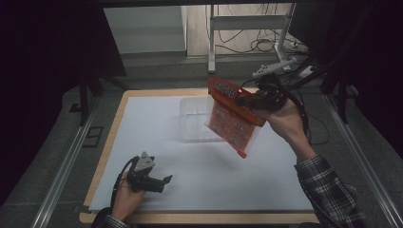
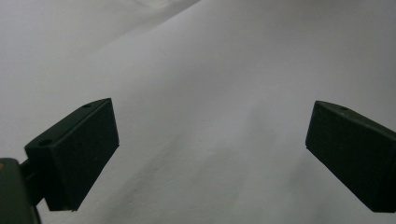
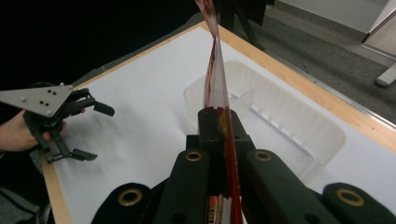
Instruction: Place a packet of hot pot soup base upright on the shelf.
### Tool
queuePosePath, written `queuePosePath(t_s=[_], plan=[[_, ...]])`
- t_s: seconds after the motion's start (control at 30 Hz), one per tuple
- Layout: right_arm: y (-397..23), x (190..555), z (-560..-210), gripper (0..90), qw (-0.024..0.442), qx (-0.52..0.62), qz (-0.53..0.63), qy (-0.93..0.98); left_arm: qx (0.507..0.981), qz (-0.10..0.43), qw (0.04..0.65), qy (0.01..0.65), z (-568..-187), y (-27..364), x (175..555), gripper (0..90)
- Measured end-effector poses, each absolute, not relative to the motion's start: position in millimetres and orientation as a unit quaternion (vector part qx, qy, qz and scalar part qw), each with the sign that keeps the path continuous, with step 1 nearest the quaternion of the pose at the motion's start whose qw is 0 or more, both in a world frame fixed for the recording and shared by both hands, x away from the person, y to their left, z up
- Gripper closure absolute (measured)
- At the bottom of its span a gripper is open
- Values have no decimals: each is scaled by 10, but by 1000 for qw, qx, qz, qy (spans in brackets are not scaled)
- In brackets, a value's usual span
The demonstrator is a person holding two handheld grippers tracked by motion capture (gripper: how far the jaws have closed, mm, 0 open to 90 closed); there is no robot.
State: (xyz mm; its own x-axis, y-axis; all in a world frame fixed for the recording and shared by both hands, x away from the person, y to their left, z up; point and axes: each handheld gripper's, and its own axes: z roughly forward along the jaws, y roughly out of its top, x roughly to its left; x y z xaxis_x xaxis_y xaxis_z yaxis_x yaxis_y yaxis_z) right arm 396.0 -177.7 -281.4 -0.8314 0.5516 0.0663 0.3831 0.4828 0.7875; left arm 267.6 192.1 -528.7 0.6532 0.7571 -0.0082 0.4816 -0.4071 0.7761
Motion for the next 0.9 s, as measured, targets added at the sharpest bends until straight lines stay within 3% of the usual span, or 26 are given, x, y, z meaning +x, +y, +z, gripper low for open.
queuePosePath(t_s=[0.9], plan=[[-1591, 4678, -2661, 889, 122, 276, 438, 847, 823, 177, 387, 377, -5300, 1918, 2683, 22]])
